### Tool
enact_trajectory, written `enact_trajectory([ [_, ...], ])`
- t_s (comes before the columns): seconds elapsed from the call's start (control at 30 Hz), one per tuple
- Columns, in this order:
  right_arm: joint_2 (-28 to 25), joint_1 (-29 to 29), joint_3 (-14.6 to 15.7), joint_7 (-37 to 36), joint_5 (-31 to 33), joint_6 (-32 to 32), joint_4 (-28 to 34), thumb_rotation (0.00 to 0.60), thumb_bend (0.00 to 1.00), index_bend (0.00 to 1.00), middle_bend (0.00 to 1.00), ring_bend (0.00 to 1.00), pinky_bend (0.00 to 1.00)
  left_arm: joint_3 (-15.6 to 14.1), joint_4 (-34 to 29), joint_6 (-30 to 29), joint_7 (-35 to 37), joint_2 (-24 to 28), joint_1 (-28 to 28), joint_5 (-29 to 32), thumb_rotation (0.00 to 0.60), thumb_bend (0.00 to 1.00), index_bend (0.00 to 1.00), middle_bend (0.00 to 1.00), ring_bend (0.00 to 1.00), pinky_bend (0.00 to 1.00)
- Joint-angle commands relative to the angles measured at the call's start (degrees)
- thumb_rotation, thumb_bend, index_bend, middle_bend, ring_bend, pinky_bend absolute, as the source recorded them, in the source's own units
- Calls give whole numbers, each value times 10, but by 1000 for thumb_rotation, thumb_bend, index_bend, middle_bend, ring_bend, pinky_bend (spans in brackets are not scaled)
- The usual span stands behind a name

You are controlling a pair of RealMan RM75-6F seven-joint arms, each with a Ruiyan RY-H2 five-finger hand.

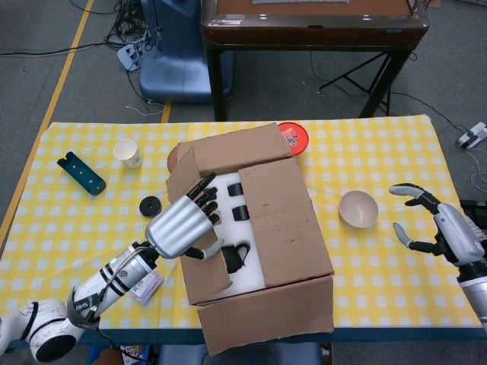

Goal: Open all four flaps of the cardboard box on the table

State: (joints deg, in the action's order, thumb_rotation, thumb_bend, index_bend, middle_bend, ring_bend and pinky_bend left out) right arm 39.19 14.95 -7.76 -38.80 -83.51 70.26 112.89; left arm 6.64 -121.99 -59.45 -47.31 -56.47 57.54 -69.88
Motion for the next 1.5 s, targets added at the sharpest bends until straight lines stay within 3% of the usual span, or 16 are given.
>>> enact_trajectory([
  [0.03, -2, 1, -1, 1, 1, -1, 3, 600, 362, 224, 188, 167, 251, 1, -4, 0, 14, 14, -9, -4, 36, 447, 665, 437, 200, 0],
  [0.5, -7, 2, -4, 9, 2, -2, 11, 600, 360, 224, 188, 167, 251, 17, -12, 2, 86, 60, -41, -18, 35, 447, 656, 437, 200, 0],
  [1.5, -5, 5, -8, -9, 2, -9, -2, 600, 360, 223, 188, 167, 251, 26, -10, -8, 136, 147, -112, -50, 37, 447, 656, 437, 200, 0],
])
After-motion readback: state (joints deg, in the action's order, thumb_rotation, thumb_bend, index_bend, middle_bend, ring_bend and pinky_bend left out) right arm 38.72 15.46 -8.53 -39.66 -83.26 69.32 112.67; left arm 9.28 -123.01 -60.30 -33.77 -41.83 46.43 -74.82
